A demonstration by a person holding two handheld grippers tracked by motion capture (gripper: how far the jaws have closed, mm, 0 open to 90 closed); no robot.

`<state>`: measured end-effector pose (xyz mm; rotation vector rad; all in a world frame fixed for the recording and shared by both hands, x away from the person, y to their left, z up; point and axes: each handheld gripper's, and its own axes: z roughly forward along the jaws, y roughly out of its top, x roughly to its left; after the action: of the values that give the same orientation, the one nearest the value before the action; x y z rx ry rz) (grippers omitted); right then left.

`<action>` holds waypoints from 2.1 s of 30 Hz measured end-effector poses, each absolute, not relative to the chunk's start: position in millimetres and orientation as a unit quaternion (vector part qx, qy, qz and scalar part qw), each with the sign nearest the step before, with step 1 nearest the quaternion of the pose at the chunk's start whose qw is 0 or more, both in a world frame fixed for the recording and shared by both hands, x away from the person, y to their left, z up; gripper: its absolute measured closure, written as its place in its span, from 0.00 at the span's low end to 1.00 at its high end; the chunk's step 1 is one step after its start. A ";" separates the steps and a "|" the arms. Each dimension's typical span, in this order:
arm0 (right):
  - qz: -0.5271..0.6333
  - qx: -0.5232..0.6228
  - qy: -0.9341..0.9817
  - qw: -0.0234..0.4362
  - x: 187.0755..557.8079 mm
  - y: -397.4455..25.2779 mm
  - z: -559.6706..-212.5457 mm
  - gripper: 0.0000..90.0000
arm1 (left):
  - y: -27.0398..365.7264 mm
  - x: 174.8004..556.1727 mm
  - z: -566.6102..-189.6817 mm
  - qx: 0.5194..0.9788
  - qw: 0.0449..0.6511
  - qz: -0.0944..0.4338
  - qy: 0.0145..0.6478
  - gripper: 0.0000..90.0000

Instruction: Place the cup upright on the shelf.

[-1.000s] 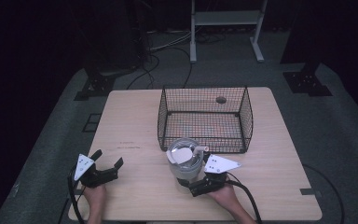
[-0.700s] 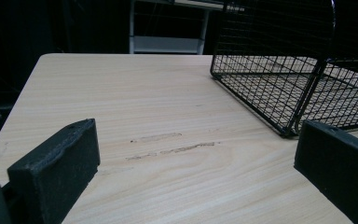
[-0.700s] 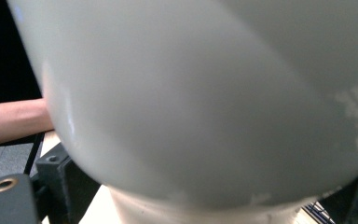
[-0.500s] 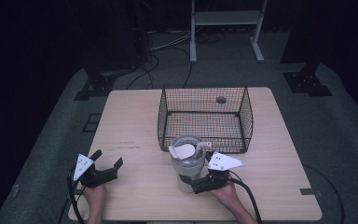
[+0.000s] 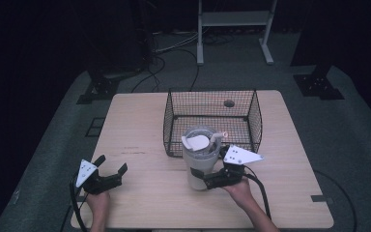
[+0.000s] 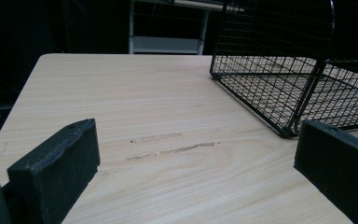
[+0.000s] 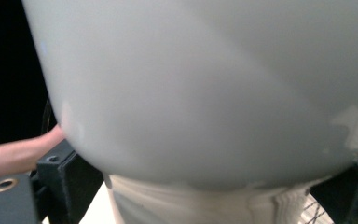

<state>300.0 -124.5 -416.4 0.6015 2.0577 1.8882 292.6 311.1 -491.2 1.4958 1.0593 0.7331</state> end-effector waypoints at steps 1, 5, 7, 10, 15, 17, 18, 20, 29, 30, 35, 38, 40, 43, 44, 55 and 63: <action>0.659 0.204 0.708 0.149 304.5 -126.4 -407.0 0.08 | 311.2 292.6 -491.2 0.632 0.551 0.310 0.448 0.00; 0.662 0.203 0.705 0.153 309.5 -128.2 -394.9 0.08 | 311.3 292.5 -491.2 0.632 0.552 0.309 0.448 0.00; 0.666 0.201 0.701 0.158 316.9 -130.2 -380.8 0.08 | 311.4 292.5 -491.2 0.632 0.552 0.309 0.448 0.00; 0.667 0.206 0.699 0.159 321.2 -131.4 -373.7 0.08 | 311.4 292.4 -491.2 0.632 0.552 0.309 0.448 0.00; 0.677 0.210 0.686 0.164 338.3 -134.8 -356.8 0.08 | 311.3 292.5 -491.3 0.631 0.553 0.309 0.447 0.00; 0.676 0.212 0.686 0.168 345.6 -135.1 -350.3 0.08 | 311.3 292.5 -491.4 0.630 0.554 0.309 0.447 0.00; 0.675 0.213 0.686 0.169 350.3 -135.0 -346.5 0.08 | 311.3 292.5 -491.4 0.630 0.554 0.309 0.447 0.00; 0.675 0.211 0.687 0.170 358.1 -134.6 -341.7 0.08 | 311.6 292.5 -491.4 0.631 0.553 0.309 0.447 0.00; 0.676 0.202 0.688 0.168 396.3 -125.5 -328.7 0.08 | 312.3 292.6 -491.5 0.629 0.556 0.309 0.447 0.00; 0.675 0.200 0.689 0.169 399.9 -124.2 -328.2 0.08 | 312.4 292.6 -491.5 0.629 0.556 0.309 0.447 0.00; 0.666 0.193 0.700 0.170 417.8 -115.7 -327.7 0.08 | 312.8 292.2 -491.5 0.629 0.557 0.308 0.447 0.00; 0.670 0.187 0.700 0.165 426.7 -112.9 -330.1 0.08 | 313.5 292.1 -491.4 0.630 0.557 0.307 0.446 0.00; 0.674 0.178 0.698 0.164 433.4 -111.3 -332.1 0.08 | 313.7 292.1 -491.4 0.629 0.557 0.307 0.447 0.00; 0.676 0.171 0.699 0.161 442.6 -108.5 -334.7 0.08 | 313.2 292.0 -491.4 0.628 0.559 0.306 0.447 0.00; 0.677 0.172 0.698 0.156 446.1 -107.7 -335.9 0.08 | 313.2 292.0 -491.5 0.628 0.560 0.305 0.447 0.00; 0.655 0.180 0.721 0.138 476.0 -101.0 -357.9 0.08 | 314.9 291.6 -491.3 0.626 0.563 0.303 0.446 0.00; 0.633 0.187 0.742 0.119 493.4 -99.3 -379.3 0.08 | 315.7 291.4 -491.4 0.624 0.566 0.301 0.447 0.00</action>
<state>493.4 -99.3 -379.3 0.5462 2.1692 1.8505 291.4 315.7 -491.4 1.4668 1.0500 0.7080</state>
